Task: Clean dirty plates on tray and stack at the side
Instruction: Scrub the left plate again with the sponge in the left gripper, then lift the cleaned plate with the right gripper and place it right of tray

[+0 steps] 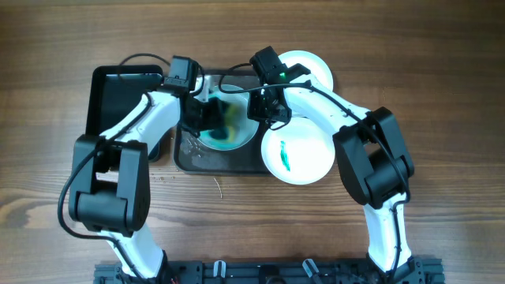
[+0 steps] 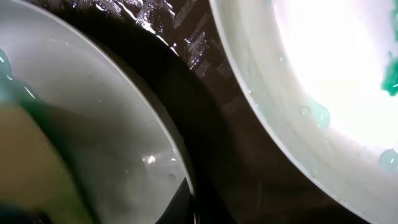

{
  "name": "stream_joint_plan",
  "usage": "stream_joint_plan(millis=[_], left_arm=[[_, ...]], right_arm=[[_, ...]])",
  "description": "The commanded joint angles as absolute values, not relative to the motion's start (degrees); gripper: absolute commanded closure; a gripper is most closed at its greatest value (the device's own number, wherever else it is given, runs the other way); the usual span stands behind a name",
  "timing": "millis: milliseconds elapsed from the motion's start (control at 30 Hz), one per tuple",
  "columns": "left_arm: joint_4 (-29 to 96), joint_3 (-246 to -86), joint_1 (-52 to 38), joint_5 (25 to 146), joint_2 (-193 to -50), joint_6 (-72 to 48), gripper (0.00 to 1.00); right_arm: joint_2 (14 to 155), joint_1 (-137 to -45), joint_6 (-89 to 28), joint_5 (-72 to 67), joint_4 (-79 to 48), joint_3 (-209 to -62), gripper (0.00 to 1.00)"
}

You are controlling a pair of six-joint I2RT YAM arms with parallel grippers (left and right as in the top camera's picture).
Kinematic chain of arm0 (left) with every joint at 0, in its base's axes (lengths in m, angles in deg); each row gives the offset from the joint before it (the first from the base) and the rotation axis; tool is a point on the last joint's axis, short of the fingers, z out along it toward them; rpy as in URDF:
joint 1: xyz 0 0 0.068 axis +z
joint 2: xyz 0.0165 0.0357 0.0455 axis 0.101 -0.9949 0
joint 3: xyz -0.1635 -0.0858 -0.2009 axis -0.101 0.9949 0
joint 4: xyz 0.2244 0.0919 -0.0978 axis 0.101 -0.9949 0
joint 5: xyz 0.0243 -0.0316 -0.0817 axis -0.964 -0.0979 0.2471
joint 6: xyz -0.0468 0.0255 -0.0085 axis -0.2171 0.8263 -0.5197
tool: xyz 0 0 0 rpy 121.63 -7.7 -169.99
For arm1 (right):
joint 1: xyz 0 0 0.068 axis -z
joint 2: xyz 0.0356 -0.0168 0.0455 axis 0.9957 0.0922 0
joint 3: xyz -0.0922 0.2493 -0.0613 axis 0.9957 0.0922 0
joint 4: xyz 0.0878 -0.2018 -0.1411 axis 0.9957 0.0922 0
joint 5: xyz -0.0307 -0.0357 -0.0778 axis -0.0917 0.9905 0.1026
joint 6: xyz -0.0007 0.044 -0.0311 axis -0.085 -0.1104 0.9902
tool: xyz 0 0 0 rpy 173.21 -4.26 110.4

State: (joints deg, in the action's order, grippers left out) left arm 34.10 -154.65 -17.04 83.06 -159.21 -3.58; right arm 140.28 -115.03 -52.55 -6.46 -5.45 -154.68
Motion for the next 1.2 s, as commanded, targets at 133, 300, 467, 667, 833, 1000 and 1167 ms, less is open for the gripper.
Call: stream_joint_plan(millis=[133,300,467,667,833,1000,1167], left_arm=[[38.86,-153.98,-17.35,76.0,-159.99,-8.55,0.96],[37.75,-153.96,-17.37,46.62,-159.99,-19.47,0.96],[33.09,-153.96,-18.27,46.54,-159.99,-19.47,0.96],[30.97,-154.0,-18.27,74.49,-159.67,-8.74,0.96],[30.73,-155.14,-16.87,83.56,-155.34,-6.71,0.96],[29.9,-157.71,-12.58,83.45,-147.12,-6.75,0.96],[28.98,-158.2,-5.5,74.8,-140.65,-9.77,0.96]], right_arm=[[141.57,-114.9,-52.61,-5.12,-5.5,-153.7,0.96],[141.57,-114.9,-52.35,-5.12,-5.43,-153.7,0.96],[141.57,-114.77,-52.39,-5.15,-5.69,-153.7,0.96],[141.57,-114.66,-51.37,-6.5,-5.85,-153.7,0.96],[141.57,-114.66,-51.08,-6.7,-5.65,-153.7,0.96],[141.57,-114.68,-49.53,-8.21,-6.04,-153.7,0.96],[141.39,-114.68,-43.17,-11.05,-7.57,-154.03,0.96]])
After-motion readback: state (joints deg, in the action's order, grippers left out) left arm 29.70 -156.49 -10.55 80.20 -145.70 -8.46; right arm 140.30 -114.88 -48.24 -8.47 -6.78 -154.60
